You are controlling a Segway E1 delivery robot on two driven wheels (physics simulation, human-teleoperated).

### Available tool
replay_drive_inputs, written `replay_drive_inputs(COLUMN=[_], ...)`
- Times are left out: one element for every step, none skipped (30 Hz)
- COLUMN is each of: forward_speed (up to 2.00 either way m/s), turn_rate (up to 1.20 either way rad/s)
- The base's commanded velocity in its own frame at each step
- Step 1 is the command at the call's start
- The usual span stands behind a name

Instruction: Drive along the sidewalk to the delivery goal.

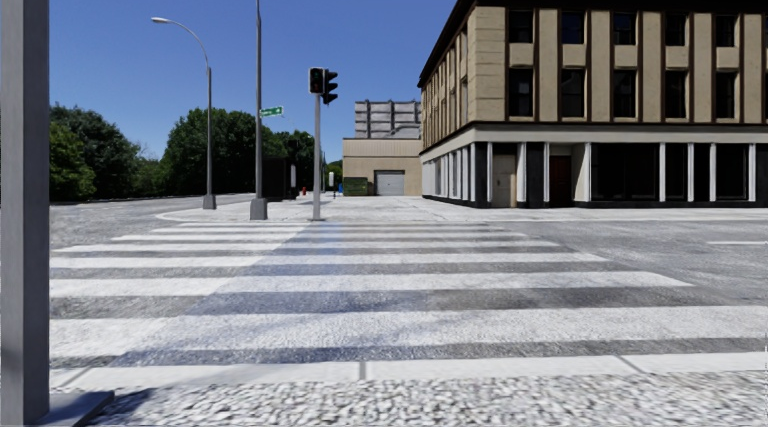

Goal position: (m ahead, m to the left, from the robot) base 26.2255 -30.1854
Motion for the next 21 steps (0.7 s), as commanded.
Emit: replay_drive_inputs(forward_speed=[2.0, 2.0, 2.0, 2.0, 2.0, 2.0, 2.0, 2.0, 2.0, 2.0, 2.0, 2.0, 2.0, 2.0, 2.0, 2.0, 1.85, 1.85, 1.71, 1.65, 1.62], turn_rate=[0.0, -0.06, -0.09, -0.19, -0.19, -0.24, -0.27, -0.28, -0.28, -0.31, -0.37, -0.38, -0.38, -0.38, -0.38, -0.38, -0.38, -0.38, -0.38, -0.38, -0.38])
